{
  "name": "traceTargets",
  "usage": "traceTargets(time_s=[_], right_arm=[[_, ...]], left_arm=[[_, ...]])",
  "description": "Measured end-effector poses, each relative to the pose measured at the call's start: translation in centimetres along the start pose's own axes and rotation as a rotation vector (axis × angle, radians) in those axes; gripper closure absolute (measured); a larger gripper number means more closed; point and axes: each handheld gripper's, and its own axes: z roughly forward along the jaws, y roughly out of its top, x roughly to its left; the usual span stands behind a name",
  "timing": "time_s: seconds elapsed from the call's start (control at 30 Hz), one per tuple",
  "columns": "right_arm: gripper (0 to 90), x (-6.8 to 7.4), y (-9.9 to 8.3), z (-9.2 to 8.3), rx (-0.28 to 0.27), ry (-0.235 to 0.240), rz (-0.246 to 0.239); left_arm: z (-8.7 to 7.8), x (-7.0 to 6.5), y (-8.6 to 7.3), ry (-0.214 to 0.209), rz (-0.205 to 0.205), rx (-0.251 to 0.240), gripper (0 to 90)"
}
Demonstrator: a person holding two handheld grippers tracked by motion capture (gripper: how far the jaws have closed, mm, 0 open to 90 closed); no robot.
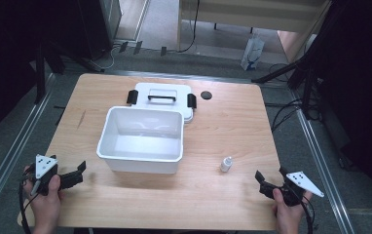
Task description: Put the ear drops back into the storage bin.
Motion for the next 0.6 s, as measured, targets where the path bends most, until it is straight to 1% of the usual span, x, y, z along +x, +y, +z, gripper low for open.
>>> traceTargets(time_s=[0.17, 0.3, 0.4, 0.5, 0.53, 0.57, 0.6], right_arm=[[1.5, 0.04, 0.0, 0.01, 0.003, 0.0, -0.002], [1.9, 0.19, 0.02, 0.1, 0.013, 0.002, -0.015], [3.8, 0.19, 0.05, 0.17, 0.021, 0.0, -0.021], [9.1, 0.2, 0.13, 0.17, 0.024, -0.008, -0.028], [9.1, 0.2, 0.13, 0.17, 0.024, -0.008, -0.028], [11.0, 0.25, 0.21, 0.24, 0.046, -0.002, -0.038], [11.5, 0.28, 0.23, 0.26, 0.053, 0.0, -0.04]], left_arm=[[-0.01, -0.04, 0.0, 0.001, 0.002, 0.0, 0.0], [-0.03, -0.07, -0.02, 0.001, 0.005, 0.0, 0.0], [-0.01, -0.09, -0.01, 0.003, 0.005, 0.002, 0.0], [0.0, -0.06, -0.01, 0.001, 0.0, 0.001, 0.0], [0.0, -0.06, -0.01, 0.001, 0.0, 0.001, 0.0], [0.01, -0.05, 0.0, 0.001, 0.001, 0.002, 0.0], [0.0, -0.05, 0.0, 0.0, 0.004, 0.003, 0.0]])
